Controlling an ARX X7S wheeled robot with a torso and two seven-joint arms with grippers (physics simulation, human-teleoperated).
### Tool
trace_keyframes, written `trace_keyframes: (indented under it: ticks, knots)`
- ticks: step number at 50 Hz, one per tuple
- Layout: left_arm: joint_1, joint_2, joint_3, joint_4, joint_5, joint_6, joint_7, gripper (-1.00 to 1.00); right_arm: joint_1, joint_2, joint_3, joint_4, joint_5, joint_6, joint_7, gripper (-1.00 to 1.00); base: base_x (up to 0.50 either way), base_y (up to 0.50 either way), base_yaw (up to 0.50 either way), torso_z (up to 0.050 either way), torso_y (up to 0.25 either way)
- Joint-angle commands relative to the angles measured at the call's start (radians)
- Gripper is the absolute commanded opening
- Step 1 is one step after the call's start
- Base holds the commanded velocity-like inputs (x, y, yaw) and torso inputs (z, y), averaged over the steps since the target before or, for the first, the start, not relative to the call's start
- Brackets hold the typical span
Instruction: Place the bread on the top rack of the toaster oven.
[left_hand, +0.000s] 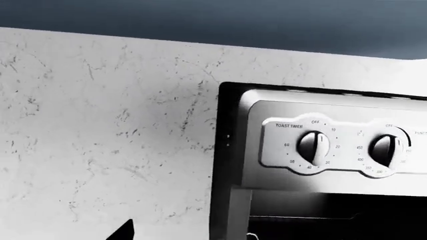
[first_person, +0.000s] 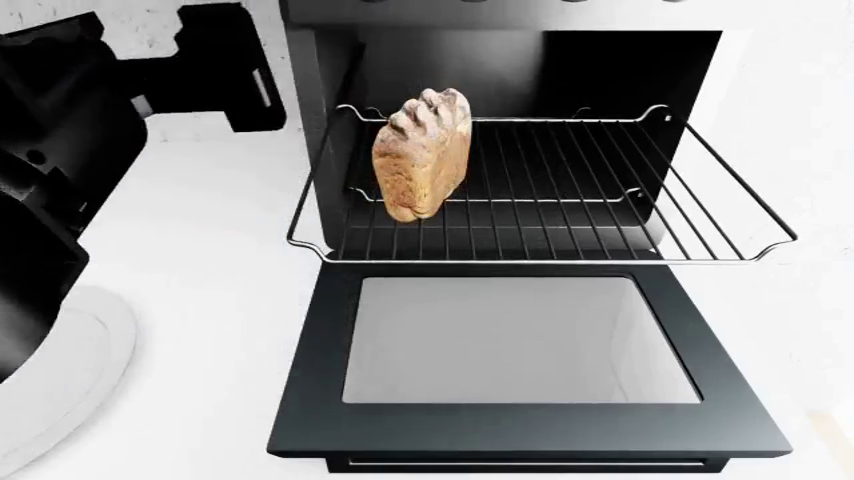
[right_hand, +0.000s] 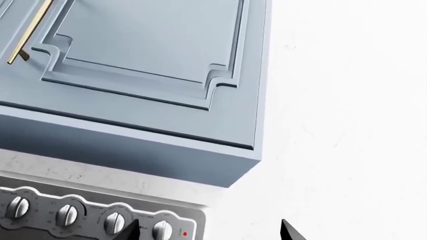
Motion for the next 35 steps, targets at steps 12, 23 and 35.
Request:
trace_keyframes:
  ticks: [12,23,35]
  knots:
    - [0.097,-0.139,-0.095,-0.025,0.037,0.026,0.057,1.00,0.000,0.102,-0.028,0.000,-0.026,0.025,0.109,1.00,0.00,0.00,0.00,0.000,0.000]
    - [0.128,-0.164,-0.107,-0.044,0.069,0.030,0.083,1.00,0.000,0.176,-0.037,0.000,-0.030,0.044,0.178,1.00,0.00,0.00,0.00,0.000,0.000]
    - [0.136,-0.175,-0.110,-0.048,0.050,0.037,0.086,1.00,0.000,0.252,-0.086,0.000,-0.072,0.042,0.269,1.00,0.00,0.00,0.00,0.000,0.000]
